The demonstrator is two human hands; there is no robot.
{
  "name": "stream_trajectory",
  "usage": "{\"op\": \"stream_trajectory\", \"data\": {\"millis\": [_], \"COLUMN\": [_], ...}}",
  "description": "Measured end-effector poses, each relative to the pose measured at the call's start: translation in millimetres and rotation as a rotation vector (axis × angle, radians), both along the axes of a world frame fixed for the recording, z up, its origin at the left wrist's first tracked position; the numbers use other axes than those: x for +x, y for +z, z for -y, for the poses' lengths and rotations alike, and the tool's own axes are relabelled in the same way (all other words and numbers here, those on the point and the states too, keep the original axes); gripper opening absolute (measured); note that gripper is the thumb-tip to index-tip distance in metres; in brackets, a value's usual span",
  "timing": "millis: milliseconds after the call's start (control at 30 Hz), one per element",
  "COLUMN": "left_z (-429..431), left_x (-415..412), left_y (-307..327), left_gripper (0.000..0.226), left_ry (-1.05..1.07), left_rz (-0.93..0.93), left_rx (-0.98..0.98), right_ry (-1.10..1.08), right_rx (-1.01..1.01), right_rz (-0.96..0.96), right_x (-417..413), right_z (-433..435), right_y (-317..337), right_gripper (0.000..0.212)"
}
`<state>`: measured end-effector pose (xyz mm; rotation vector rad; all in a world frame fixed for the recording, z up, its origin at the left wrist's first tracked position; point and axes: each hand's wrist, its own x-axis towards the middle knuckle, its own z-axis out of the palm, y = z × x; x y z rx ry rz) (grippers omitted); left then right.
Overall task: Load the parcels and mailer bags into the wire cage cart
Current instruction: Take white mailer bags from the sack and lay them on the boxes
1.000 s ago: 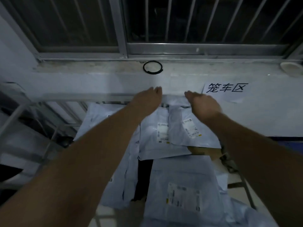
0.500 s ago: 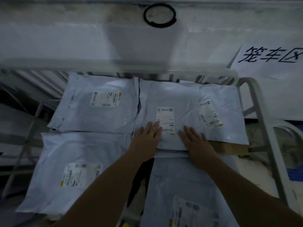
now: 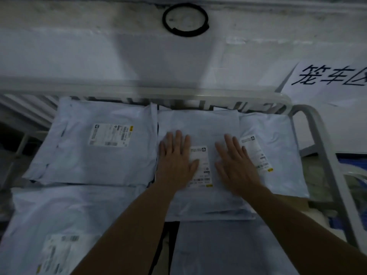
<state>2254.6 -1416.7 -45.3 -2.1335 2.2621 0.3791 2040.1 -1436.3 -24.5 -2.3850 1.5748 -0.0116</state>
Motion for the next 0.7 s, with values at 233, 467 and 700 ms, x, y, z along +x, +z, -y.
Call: {"op": "stream_trajectory", "data": {"millis": [233, 467, 700], "left_z": [12.5, 15.7, 16.1], "left_x": [-1.4, -2.5, -4.4], "left_y": [-31.4, -38.1, -37.0], "left_gripper": [0.084, 0.085, 0.085], "left_ry": [-0.003, 0.007, 0.006], "left_rz": [-0.023, 0.02, 0.038], "left_rx": [-0.098, -0.103, -0.116], "right_ry": [-0.022, -0.033, -0.035], "right_rx": [-0.109, -0.139, -0.144], "right_rz": [-0.091, -0.034, -0.044], "right_x": [35.9, 35.5, 36.0], "right_z": [47.0, 48.1, 48.8], "right_y": [-47.1, -59.7, -61.3], "right_gripper": [0.069, 0.069, 0.069]}}
